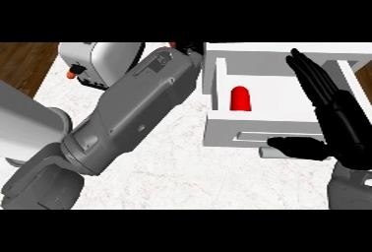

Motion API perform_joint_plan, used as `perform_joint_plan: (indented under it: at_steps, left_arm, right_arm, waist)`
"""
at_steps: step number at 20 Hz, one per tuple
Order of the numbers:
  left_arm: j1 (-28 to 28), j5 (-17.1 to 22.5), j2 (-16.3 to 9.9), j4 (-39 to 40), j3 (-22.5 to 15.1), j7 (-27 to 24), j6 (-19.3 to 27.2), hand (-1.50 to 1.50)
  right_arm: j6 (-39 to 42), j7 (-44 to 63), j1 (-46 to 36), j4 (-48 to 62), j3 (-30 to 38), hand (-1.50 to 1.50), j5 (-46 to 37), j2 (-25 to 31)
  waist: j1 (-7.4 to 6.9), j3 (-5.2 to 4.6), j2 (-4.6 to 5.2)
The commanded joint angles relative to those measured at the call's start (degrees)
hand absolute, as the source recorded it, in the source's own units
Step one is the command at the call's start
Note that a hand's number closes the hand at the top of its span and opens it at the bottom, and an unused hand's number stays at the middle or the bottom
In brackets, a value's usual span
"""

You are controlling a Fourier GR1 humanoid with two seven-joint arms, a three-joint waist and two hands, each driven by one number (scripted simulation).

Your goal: Pick up the can, place it into the drawer and close the drawer

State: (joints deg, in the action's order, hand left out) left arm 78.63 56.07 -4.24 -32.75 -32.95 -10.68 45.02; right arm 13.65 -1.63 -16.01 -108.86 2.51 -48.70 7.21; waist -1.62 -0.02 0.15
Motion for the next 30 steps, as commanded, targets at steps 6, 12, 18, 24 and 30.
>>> perform_joint_plan:
  at_steps: [6,12,18,24,30]
  left_arm:
    - [-3.1,-2.8,-4.3,-6.6,-0.5,3.8,1.7,-1.50]
    - [-4.8,-4.5,-9.1,-11.7,-0.3,8.2,2.9,-1.50]
    - [-9.1,-6.0,-13.4,-16.4,0.2,9.8,1.3,-1.50]
    - [-12.3,-7.9,-15.2,-24.5,-1.3,13.6,3.9,-1.50]
    - [-10.7,-8.5,-17.6,-25.1,0.5,16.4,3.6,-1.50]
  right_arm:
    - [-9.2,-5.6,-8.9,23.8,-5.3,-1.50,-13.8,3.5]
    - [-18.0,-3.0,-19.9,42.0,-3.8,-1.50,-18.5,-0.5]
    - [-31.3,-5.3,-22.1,58.6,-2.3,-1.50,-22.9,-1.4]
    - [-37.3,-5.5,-30.0,70.2,1.8,-1.50,-23.9,0.7]
    - [-46.0,-5.8,-33.7,78.4,3.8,-1.50,-25.1,0.1]
  waist:
    - [-0.41,0.04,-0.10]
    - [-0.78,0.04,-0.01]
    - [-1.07,0.08,0.41]
    - [-1.87,0.10,0.25]
    - [-1.51,0.13,0.65]
